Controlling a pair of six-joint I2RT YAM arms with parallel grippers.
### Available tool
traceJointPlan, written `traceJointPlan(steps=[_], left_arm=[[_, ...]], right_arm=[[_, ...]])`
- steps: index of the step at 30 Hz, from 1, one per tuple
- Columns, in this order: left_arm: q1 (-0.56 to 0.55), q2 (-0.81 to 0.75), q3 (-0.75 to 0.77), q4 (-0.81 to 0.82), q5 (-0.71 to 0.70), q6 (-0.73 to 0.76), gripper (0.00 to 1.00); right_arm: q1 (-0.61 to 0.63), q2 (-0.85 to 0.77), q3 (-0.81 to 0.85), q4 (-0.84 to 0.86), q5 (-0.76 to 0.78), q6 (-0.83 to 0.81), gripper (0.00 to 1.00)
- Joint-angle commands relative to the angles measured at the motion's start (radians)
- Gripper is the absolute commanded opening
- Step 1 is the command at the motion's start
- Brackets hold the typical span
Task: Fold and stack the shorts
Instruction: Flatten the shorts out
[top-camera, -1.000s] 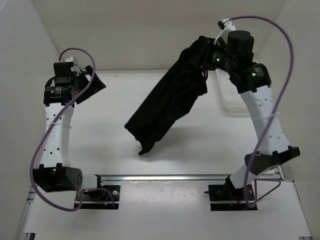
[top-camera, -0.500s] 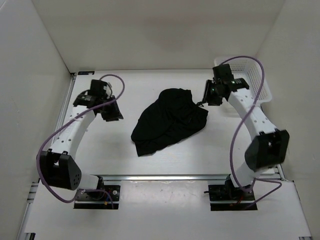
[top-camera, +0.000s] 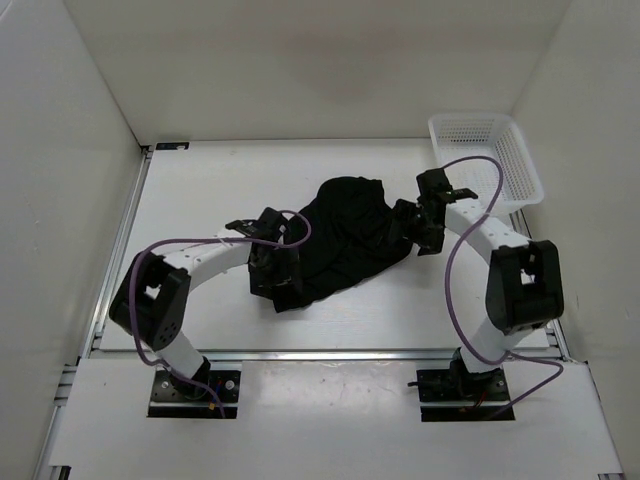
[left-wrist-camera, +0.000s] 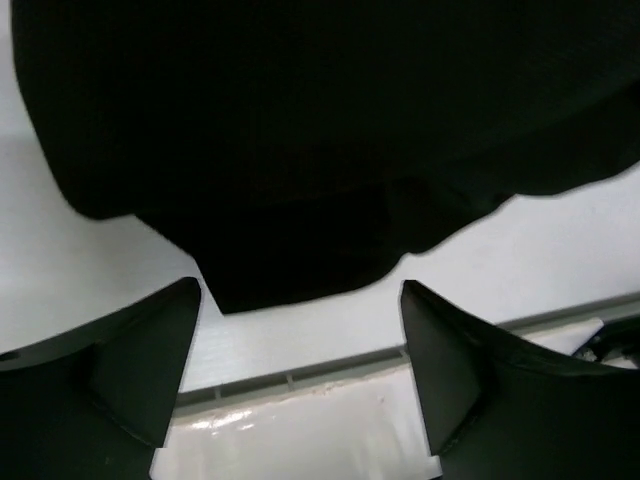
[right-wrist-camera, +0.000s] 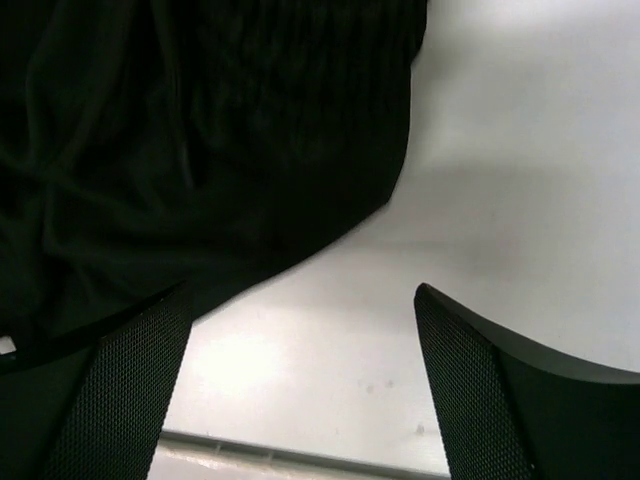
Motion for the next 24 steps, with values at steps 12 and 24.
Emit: traceJointPlan(steps=[12,24], left_arm=[[0.062,0.027,0.006,0.067,0.022,0.009,0.11],[0.333,-0.047,0.611,-0.249,-0.116,0.154,0.11]], right_arm=[[-0.015,0.244,0.243,0.111,-0.025,-0.011,0.00],[0.015,0.120,0.615,-0.087,-0.024,-0.043,0.00]])
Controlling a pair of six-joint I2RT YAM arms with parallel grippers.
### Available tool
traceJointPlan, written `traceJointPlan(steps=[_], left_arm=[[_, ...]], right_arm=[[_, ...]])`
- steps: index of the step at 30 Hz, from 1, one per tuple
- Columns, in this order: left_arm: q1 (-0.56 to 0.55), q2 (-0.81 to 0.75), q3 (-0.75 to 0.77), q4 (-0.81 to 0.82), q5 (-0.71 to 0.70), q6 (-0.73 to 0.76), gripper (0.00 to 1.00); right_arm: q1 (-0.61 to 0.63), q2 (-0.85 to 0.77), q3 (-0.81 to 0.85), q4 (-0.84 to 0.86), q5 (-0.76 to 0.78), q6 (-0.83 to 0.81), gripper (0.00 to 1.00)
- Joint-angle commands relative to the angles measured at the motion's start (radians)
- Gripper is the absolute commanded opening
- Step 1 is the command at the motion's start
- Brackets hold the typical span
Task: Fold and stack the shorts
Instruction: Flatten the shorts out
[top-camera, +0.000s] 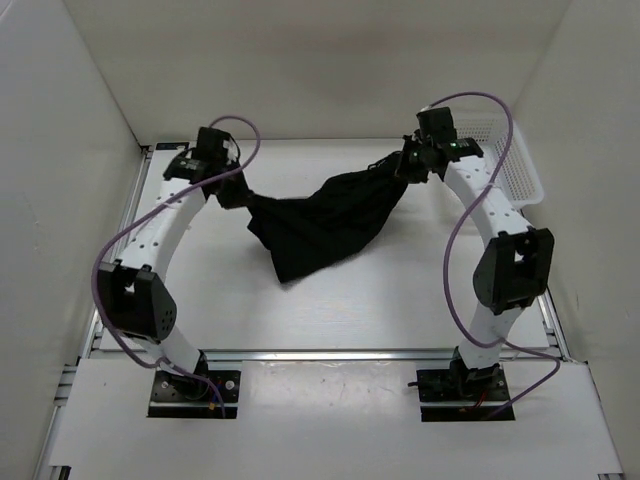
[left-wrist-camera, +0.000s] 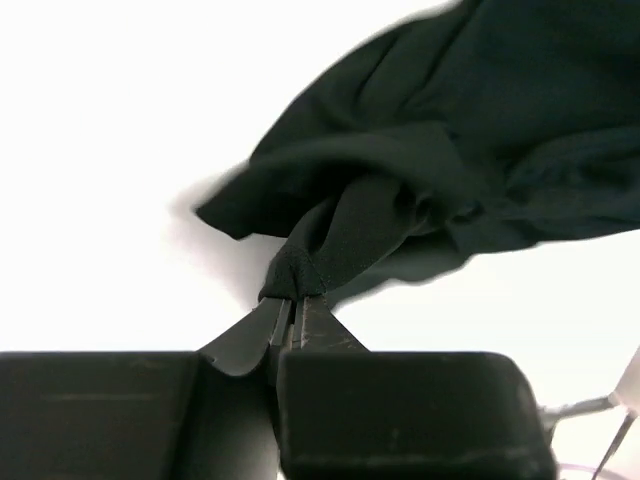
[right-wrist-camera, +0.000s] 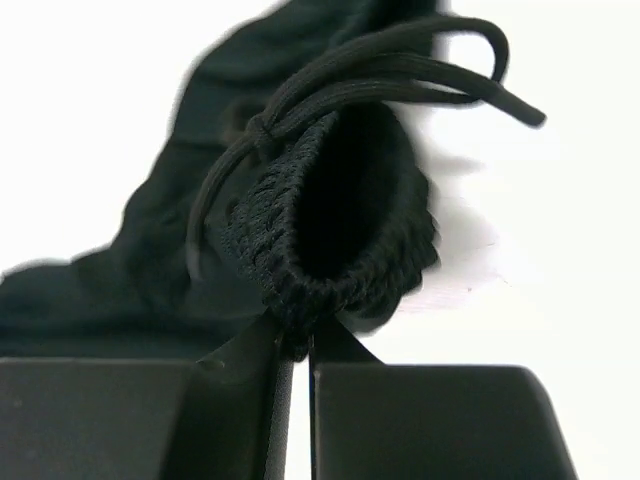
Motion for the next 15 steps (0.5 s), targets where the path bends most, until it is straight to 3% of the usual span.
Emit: traceJointPlan(steps=[1,10,15], left_arm=[[0.029,-0.100,0.110,-0.126,-0.035,0.057,0.11],[0.112,-0.309,0.231,-0.220,-0.044,0.057,0.11],[0.167,-0.250,0.334,-0.229,-0.035,0.080,0.11]], right_arm=[[0.011,-0.111,0.051,-0.078,-0.003,-0.028,0.00],[0.042,-0.455,-0.058,-0.161,0.059,-0.076,0.00],[0.042,-0.521,-0.049,-0.182,0.099,-0.076,0.00]])
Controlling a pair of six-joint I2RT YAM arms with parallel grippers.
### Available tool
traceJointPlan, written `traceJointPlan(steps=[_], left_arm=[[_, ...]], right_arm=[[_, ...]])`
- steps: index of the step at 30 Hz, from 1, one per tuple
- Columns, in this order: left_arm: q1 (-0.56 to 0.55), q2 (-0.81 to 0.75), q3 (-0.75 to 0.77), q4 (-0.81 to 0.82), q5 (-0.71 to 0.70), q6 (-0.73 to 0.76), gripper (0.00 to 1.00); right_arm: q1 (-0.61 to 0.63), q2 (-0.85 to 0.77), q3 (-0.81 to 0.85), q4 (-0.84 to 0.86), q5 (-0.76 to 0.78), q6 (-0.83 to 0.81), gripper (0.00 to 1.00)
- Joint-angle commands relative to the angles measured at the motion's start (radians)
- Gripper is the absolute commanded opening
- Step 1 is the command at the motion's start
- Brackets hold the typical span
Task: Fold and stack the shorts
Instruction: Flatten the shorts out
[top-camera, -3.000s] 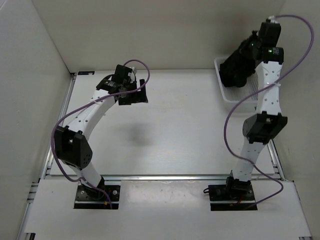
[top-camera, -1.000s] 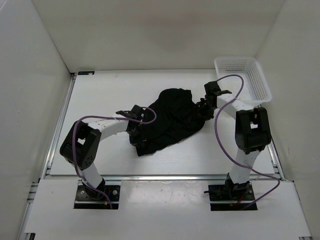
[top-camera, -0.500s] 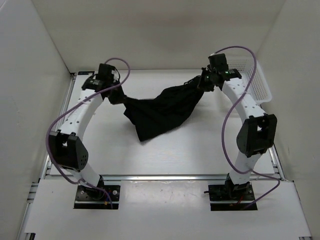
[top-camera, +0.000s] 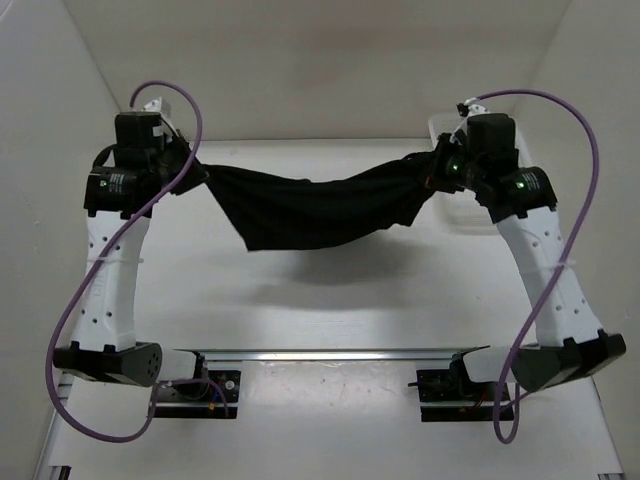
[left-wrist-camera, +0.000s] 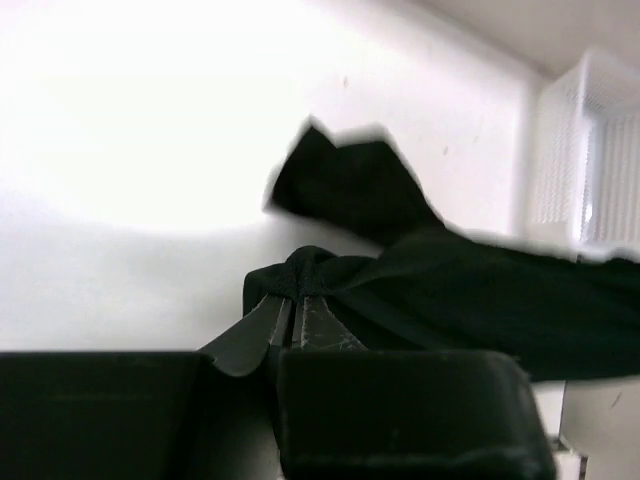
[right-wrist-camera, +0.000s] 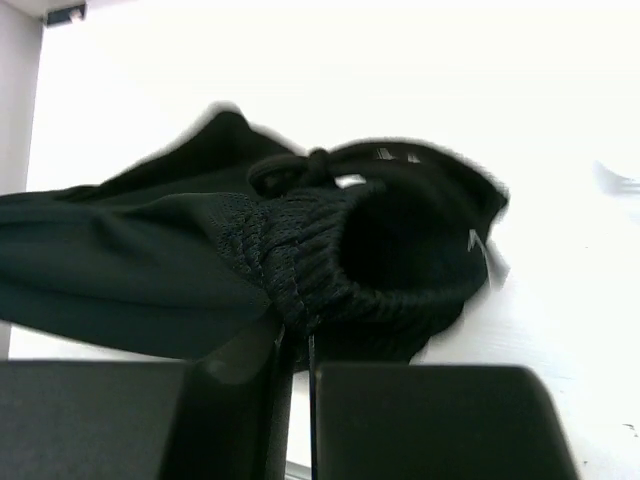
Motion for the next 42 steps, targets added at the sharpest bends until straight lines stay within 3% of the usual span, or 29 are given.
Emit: traceJointPlan(steps=[1,4,5,7,8,9,11,13,15,18,19,20,21,22,24,26,29,32,35,36,38,39,40,42], left_arm=[[0.031,0.056,0.074,-0.009,-0.002,0.030,0.11],[0.057,0.182,0.099,0.044,0.012,0.030,0.11],[0.066,0.216,0.113,0.055,0.012,0.039,0.16],[0.066,0.331,0.140,0.055,0.003,0.053,0.56],[0.078,0.366,0.153,0.019,0.003,0.053,0.76],[0.079,0.394,0.153,0.003,0.017,0.062,0.88],[0.079,0.385,0.060,0.027,0.029,0.062,0.92],[0.066,0.292,-0.042,0.070,0.029,0.062,1.00],[0.066,0.207,-0.201,0.115,0.053,0.050,0.99],[0.054,0.144,-0.414,0.147,0.095,0.019,0.67],[0.036,0.124,-0.470,0.163,0.140,0.004,0.54],[0.019,0.092,-0.522,0.205,0.164,-0.013,0.49],[-0.024,0.080,-0.613,0.224,0.185,-0.056,0.51],[-0.048,0.069,-0.655,0.242,0.217,-0.080,0.58],[-0.149,0.049,-0.747,0.296,0.228,-0.131,0.83],[-0.223,0.067,-0.784,0.327,0.213,-0.192,0.99],[-0.337,0.140,-0.817,0.367,0.224,-0.235,1.00],[-0.400,0.209,-0.808,0.385,0.176,-0.246,0.87],[-0.411,0.250,-0.798,0.406,0.147,-0.246,0.67],[-0.411,0.280,-0.798,0.407,0.132,-0.246,0.50],[-0.411,0.320,-0.789,0.416,0.132,-0.233,0.35],[-0.411,0.357,-0.779,0.425,0.132,-0.233,0.18],[-0.420,0.374,-0.766,0.425,0.132,-0.220,0.10],[-0.420,0.383,-0.766,0.425,0.141,-0.205,0.10]], right_arm=[[-0.003,-0.012,0.012,-0.012,0.061,-0.033,0.00],[-0.003,0.060,0.003,0.008,0.081,-0.013,0.00],[-0.003,0.080,-0.009,0.051,0.092,-0.013,0.00],[-0.003,0.152,-0.030,0.085,0.106,-0.004,0.04],[-0.003,0.181,-0.043,0.085,0.115,-0.003,0.17],[-0.003,0.239,-0.043,0.085,0.115,-0.013,0.60],[0.006,0.272,-0.063,0.048,0.127,-0.013,0.85],[0.017,0.238,-0.163,0.048,0.169,0.013,0.95],[0.017,0.167,-0.236,0.094,0.195,0.027,0.97],[0.017,0.097,-0.345,0.106,0.195,0.053,0.92],[0.017,0.083,-0.371,0.106,0.183,0.069,0.84],[0.017,0.059,-0.423,0.117,0.183,0.082,0.81],[0.017,0.047,-0.449,0.117,0.183,0.082,0.77],[0.017,0.036,-0.474,0.128,0.183,0.096,0.70],[0.006,0.020,-0.535,0.128,0.154,0.109,0.70],[-0.004,0.011,-0.578,0.137,0.129,0.119,0.71],[-0.027,0.011,-0.622,0.164,0.062,0.130,0.75],[-0.055,0.011,-0.642,0.174,0.029,0.139,0.76],[-0.098,0.011,-0.652,0.192,-0.023,0.139,0.78],[-0.113,0.011,-0.665,0.192,-0.041,0.139,0.78],[-0.164,0.011,-0.692,0.230,-0.110,0.139,0.78],[-0.179,0.040,-0.702,0.243,-0.132,0.139,0.78],[-0.205,0.054,-0.702,0.264,-0.147,0.139,0.76],[-0.225,0.097,-0.687,0.273,-0.179,0.139,0.72]])
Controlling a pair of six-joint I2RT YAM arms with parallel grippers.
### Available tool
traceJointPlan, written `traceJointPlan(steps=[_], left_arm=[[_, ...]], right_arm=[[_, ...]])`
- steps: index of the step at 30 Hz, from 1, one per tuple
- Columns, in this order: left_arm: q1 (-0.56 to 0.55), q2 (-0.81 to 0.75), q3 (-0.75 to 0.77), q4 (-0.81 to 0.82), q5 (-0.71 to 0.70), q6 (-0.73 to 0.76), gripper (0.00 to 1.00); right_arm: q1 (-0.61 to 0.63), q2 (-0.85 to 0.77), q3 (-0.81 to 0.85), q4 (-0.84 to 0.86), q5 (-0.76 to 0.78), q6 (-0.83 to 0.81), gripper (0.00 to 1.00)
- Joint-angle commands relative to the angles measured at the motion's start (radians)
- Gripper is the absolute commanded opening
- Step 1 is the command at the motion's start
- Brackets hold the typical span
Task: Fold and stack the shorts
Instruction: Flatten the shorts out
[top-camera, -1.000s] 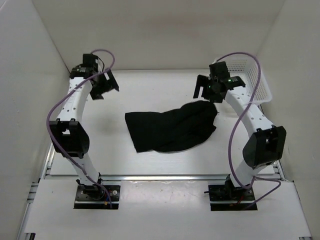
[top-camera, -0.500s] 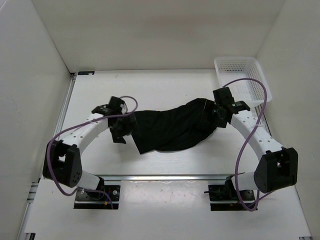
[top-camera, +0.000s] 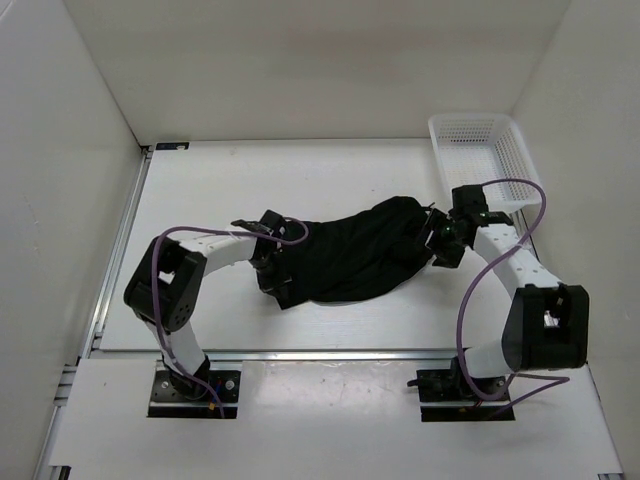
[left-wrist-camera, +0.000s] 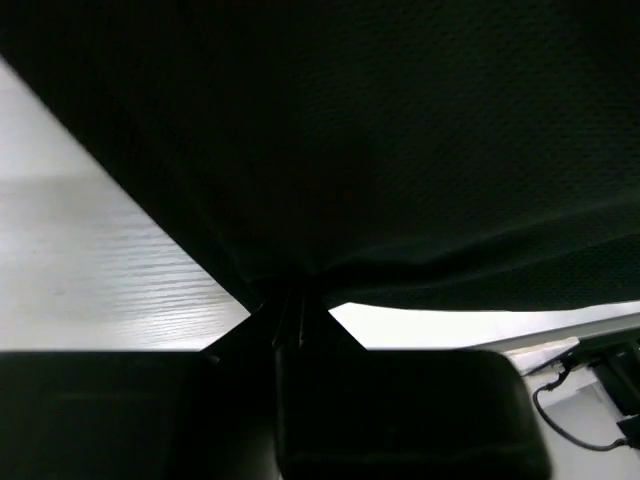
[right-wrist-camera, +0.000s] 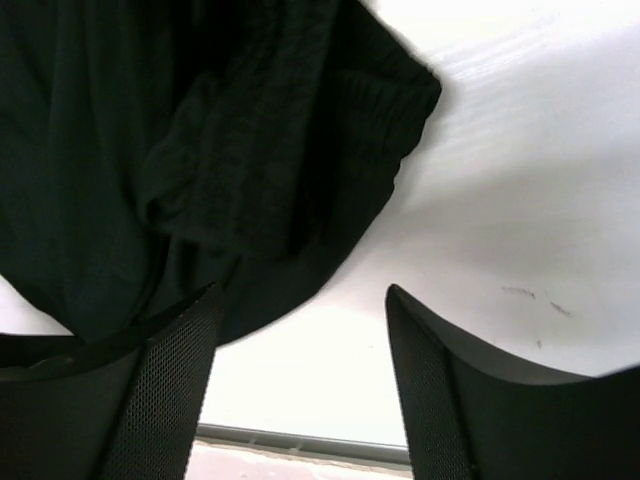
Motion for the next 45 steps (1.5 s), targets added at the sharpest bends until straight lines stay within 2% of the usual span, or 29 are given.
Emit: traceJointPlan(steps=[1,5,10,13,18,23,24,26,27,28,29,30,32,36,38,42,44,45], left_arm=[[0.000,-0.025,0.028,0.032,-0.019,0.019,0.10],[0.060,-0.164,0.014,0.011,-0.030,0.010,0.10],[0.120,-0.299,0.086,-0.078,-0.065,0.010,0.10],[0.146,-0.324,0.151,-0.126,-0.076,0.019,0.10],[0.155,-0.310,0.243,-0.150,-0.076,0.039,0.10],[0.155,-0.287,0.261,-0.169,-0.045,0.059,0.10],[0.155,-0.287,0.232,-0.169,-0.030,0.074,0.14],[0.137,-0.266,0.195,-0.169,-0.007,0.094,0.40],[0.123,-0.266,0.173,-0.169,-0.007,0.094,0.57],[0.087,-0.253,0.124,-0.158,-0.007,0.079,0.87],[0.068,-0.237,0.099,-0.148,-0.007,0.070,0.97],[0.050,-0.236,0.077,-0.134,-0.007,0.059,1.00],[0.004,-0.221,0.030,-0.092,-0.007,0.030,1.00],[-0.015,-0.155,0.010,-0.062,-0.059,0.008,1.00],[-0.015,-0.128,0.010,-0.051,-0.077,0.008,0.96],[-0.024,-0.062,0.010,-0.031,-0.100,0.019,0.79],[-0.024,-0.026,0.010,-0.003,-0.090,0.019,0.74],[-0.024,-0.016,0.010,-0.003,-0.089,0.019,0.68]], right_arm=[[-0.045,0.063,0.016,0.072,-0.119,0.002,0.70],[-0.045,0.128,0.080,0.082,-0.208,0.002,0.69],[-0.035,0.128,0.071,0.073,-0.210,0.047,0.70],[-0.035,0.094,0.044,0.073,-0.199,0.121,0.70],[-0.025,0.085,-0.021,0.136,-0.289,0.303,0.71],[-0.025,0.132,-0.018,0.184,-0.280,0.395,0.72],[-0.025,0.141,-0.018,0.184,-0.267,0.404,0.72],[-0.025,0.170,-0.005,0.184,-0.250,0.404,0.74],[-0.025,0.171,0.008,0.184,-0.238,0.404,0.74],[-0.025,0.186,0.019,0.184,-0.228,0.404,0.74],[-0.025,0.200,0.019,0.193,-0.219,0.395,0.74],[-0.025,0.200,0.019,0.193,-0.219,0.395,0.74],[-0.025,0.226,0.019,0.193,-0.210,0.395,0.74],[-0.025,0.246,0.028,0.202,-0.184,0.386,0.71],[-0.025,0.246,0.028,0.202,-0.173,0.377,0.68],[-0.025,0.246,0.028,0.202,-0.164,0.367,0.58],[-0.025,0.246,0.028,0.202,-0.153,0.367,0.56],[-0.025,0.246,0.028,0.202,-0.153,0.367,0.56]])
